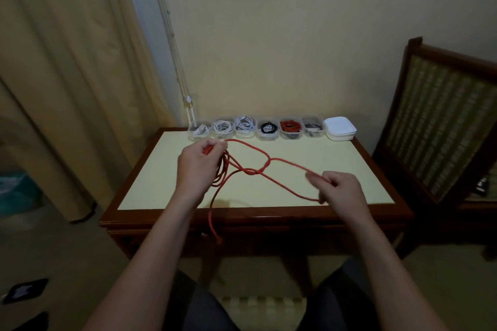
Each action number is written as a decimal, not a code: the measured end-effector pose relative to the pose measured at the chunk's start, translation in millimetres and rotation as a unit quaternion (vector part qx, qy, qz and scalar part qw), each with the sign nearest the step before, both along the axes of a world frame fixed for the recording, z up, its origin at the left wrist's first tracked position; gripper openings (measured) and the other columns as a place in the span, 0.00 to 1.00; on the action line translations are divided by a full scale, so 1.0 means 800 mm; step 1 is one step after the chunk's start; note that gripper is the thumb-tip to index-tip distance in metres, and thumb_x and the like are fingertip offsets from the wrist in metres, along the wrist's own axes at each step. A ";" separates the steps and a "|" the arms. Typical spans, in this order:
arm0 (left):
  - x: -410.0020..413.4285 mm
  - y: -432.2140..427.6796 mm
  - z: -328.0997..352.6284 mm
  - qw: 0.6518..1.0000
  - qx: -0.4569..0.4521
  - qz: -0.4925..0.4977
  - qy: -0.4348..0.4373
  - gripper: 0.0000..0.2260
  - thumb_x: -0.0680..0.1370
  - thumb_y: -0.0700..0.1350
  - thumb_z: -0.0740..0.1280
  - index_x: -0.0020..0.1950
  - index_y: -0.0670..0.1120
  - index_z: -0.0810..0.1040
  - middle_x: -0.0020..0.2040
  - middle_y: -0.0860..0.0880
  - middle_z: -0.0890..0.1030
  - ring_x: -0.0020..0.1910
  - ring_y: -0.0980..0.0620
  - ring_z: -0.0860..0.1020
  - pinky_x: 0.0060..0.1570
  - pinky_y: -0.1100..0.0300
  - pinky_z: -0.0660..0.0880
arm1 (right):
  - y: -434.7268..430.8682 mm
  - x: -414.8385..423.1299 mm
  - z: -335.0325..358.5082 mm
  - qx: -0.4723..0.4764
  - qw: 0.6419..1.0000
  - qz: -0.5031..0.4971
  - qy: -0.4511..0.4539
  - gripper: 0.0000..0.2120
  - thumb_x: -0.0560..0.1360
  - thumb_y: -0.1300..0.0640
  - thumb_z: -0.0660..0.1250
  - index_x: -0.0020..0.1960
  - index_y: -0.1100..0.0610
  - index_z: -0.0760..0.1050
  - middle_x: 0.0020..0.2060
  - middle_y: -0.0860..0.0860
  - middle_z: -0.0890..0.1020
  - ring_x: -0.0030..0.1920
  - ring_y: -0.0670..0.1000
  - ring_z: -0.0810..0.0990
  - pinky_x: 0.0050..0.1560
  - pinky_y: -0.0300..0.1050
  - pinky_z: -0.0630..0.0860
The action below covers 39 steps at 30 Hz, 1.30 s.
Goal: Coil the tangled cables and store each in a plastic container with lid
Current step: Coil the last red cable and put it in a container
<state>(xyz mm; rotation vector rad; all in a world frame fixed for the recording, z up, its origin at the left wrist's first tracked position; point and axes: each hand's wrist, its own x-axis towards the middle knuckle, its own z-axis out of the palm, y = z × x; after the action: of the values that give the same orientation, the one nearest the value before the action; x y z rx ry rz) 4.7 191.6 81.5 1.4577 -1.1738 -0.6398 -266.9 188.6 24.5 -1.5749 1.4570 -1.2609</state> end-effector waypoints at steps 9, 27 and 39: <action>0.013 -0.006 0.010 0.998 -0.020 0.043 0.040 0.07 0.78 0.50 0.70 0.43 0.48 0.84 0.34 0.56 0.82 0.31 0.64 0.76 0.36 0.58 0.73 | 0.004 -0.007 0.001 0.002 0.980 -0.065 0.187 0.28 0.78 0.40 0.68 0.27 0.59 0.73 0.21 0.49 0.72 0.27 0.49 0.71 0.30 0.41 0.65; 0.033 -0.008 0.015 0.988 -0.039 0.104 0.108 0.06 0.78 0.50 0.71 0.42 0.51 0.84 0.40 0.51 0.83 0.34 0.62 0.79 0.40 0.53 0.77 | -0.004 -0.028 -0.050 0.221 0.923 0.011 -0.315 0.17 0.69 0.45 0.76 0.41 0.57 0.75 0.23 0.49 0.62 0.25 0.49 0.62 0.36 0.46 0.60; 0.019 -0.001 0.010 0.996 -0.004 0.027 0.084 0.08 0.78 0.52 0.71 0.45 0.49 0.85 0.42 0.45 0.84 0.45 0.44 0.83 0.44 0.45 0.80 | -0.002 -0.004 -0.034 0.128 0.985 -0.067 0.093 0.20 0.75 0.40 0.72 0.52 0.56 0.80 0.43 0.52 0.83 0.47 0.55 0.81 0.45 0.47 0.74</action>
<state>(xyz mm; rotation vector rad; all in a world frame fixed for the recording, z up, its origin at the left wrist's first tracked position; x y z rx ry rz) 20.0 191.0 89.9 1.3950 -1.0014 -0.7044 -269.7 187.1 -2.4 -1.4711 1.7919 -0.9704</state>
